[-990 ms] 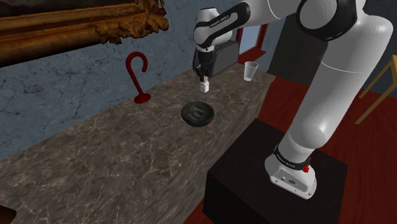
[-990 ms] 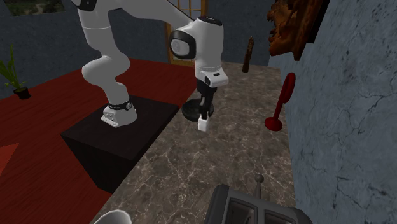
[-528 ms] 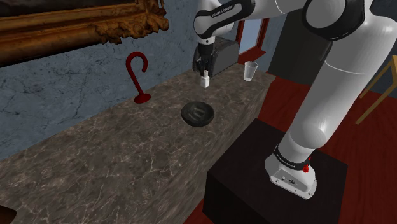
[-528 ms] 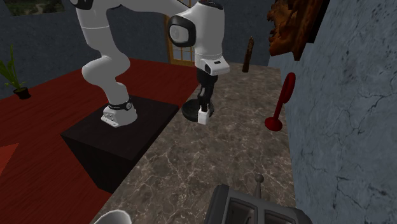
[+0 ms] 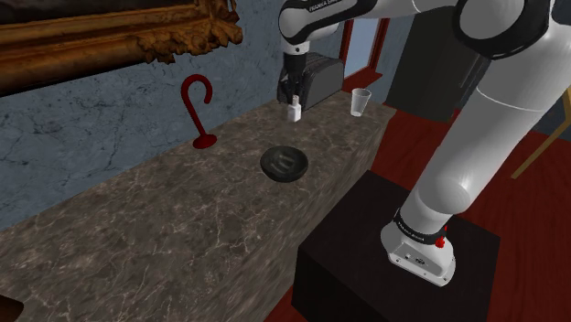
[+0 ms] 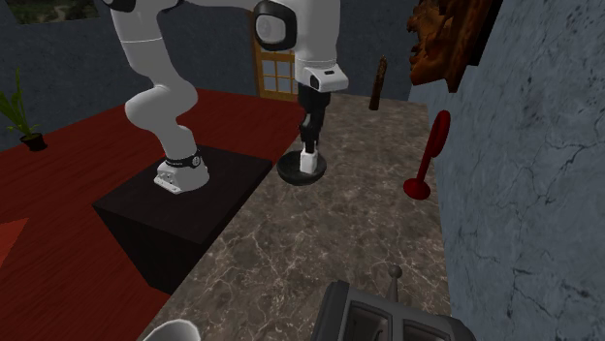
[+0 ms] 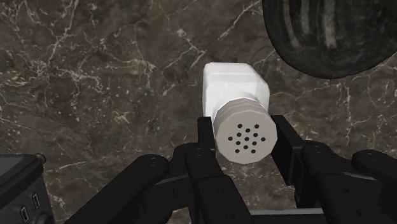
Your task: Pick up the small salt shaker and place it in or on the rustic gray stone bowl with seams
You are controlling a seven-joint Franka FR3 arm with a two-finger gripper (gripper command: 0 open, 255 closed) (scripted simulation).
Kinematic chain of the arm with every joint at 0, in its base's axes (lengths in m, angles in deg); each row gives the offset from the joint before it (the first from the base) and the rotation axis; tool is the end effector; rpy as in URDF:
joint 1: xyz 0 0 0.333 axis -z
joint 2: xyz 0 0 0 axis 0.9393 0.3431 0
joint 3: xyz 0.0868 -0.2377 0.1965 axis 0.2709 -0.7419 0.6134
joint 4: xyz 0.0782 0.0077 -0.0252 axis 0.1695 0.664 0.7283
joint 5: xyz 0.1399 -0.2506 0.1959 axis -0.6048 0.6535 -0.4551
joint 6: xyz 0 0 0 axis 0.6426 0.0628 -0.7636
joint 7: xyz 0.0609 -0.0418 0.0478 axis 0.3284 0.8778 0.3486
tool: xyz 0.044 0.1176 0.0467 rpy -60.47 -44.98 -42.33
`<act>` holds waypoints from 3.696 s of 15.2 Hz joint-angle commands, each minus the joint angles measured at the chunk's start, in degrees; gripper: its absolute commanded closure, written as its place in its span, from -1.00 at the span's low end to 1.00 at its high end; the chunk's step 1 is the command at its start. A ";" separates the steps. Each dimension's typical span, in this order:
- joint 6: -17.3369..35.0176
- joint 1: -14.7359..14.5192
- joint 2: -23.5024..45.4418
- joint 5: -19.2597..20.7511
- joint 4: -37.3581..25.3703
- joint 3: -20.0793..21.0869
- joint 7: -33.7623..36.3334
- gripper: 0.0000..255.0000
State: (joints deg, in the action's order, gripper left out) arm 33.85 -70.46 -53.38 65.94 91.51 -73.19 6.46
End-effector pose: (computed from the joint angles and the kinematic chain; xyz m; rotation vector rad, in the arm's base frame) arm 0.5032 -0.0479 0.4687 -3.1349 -0.0431 0.0224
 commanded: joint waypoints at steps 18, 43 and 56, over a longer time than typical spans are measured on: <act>0.61 -6.69 -12.77 -1.06 13.31 8.68 14.91 1.00; 12.81 -6.71 -8.56 -1.00 21.29 8.82 14.92 -1.00; 5.24 -6.67 -11.41 -1.04 16.57 8.71 14.86 -1.00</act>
State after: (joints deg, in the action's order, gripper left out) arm 39.11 -77.13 -64.79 64.90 108.10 -64.47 21.32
